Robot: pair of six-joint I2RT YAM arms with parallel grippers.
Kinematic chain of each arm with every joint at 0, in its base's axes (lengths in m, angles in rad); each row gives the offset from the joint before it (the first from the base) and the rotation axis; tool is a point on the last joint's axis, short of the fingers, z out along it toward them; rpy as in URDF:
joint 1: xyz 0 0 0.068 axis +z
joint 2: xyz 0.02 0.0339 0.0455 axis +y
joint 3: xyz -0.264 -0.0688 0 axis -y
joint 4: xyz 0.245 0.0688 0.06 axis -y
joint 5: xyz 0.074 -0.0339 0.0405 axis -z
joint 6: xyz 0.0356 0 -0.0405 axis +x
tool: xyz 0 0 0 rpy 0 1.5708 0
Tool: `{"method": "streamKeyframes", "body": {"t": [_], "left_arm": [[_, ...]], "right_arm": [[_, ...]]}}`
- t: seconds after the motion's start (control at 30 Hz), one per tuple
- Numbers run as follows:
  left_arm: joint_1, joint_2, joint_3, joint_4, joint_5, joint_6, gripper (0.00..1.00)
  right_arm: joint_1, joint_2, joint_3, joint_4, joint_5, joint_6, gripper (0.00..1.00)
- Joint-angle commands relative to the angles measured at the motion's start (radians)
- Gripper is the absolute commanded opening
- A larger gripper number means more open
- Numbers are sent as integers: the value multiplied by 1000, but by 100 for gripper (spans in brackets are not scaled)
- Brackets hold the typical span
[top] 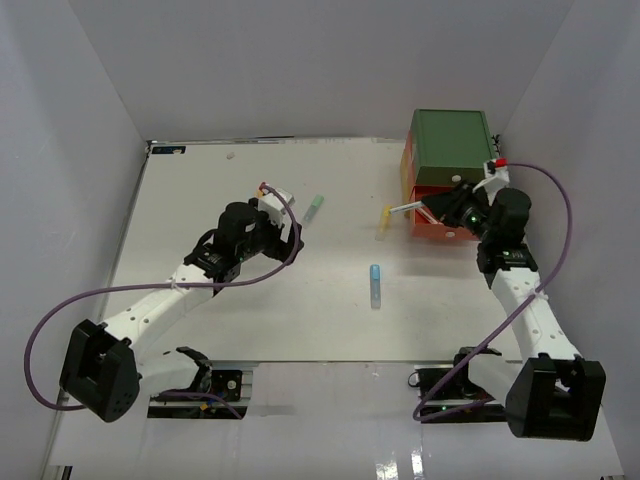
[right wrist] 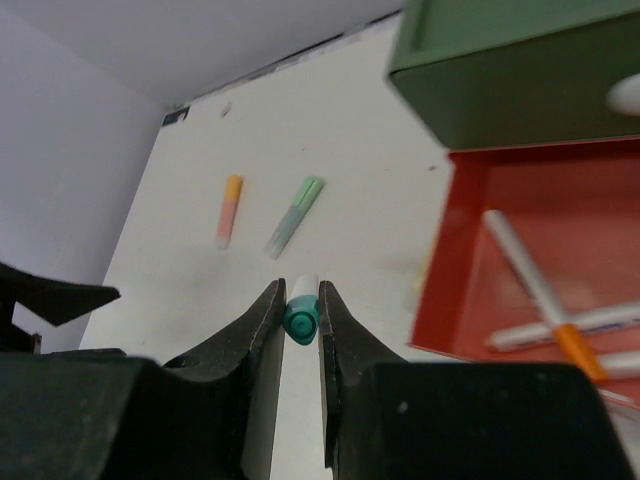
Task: Sort the stationery into containers
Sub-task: Place the pen in the drawer.
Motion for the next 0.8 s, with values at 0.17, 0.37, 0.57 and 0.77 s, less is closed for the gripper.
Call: {"method": "streamKeyframes", "body": {"t": [0.17, 0.37, 0.57, 0.77], "left_arm": [[271, 18, 62, -28, -81, -280, 98], [289, 9, 59, -29, -107, -273, 98], [289, 11, 63, -31, -87, -268, 98], [289, 0, 66, -32, -82, -268, 98]], "right_arm": [[-310, 15, 29, -37, -124, -8, 12], [-330, 139, 107, -89, -103, -22, 33], [-328, 176, 221, -279, 88, -158, 54], [-307, 57, 197, -350, 205, -256, 59]]}}
